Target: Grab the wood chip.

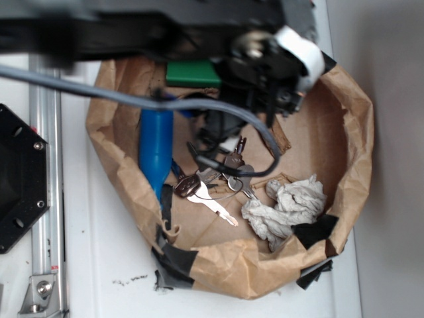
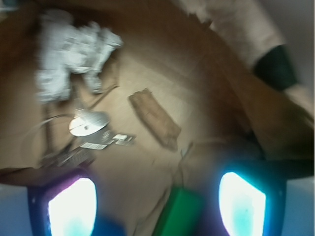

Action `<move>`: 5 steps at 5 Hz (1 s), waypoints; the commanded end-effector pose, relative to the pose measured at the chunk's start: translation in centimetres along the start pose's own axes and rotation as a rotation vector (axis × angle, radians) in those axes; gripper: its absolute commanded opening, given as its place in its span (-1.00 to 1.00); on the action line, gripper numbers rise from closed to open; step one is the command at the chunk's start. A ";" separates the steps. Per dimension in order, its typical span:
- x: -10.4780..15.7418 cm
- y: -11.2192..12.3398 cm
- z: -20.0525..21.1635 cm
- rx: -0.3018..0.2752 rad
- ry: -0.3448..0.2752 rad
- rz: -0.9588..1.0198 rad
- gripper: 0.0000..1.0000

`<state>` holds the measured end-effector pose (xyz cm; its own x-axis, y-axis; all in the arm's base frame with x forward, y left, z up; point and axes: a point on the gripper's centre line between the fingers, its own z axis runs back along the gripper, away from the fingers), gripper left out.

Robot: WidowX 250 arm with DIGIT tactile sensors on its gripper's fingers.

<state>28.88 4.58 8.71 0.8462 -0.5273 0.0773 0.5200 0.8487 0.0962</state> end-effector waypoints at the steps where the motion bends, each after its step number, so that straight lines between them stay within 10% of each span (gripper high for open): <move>1: 3.7 -0.2 -4.3 0.048 -0.030 -0.068 1.00; 3: 4.1 -1.0 -7.5 0.038 -0.017 -0.103 1.00; 4: 3.7 -1.3 -8.4 0.020 -0.013 -0.088 -1.00; 5: 3.4 -1.7 -7.7 0.033 -0.034 -0.079 -1.00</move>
<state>31.86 2.85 1.42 0.8083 -0.5813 0.0937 0.5696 0.8123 0.1255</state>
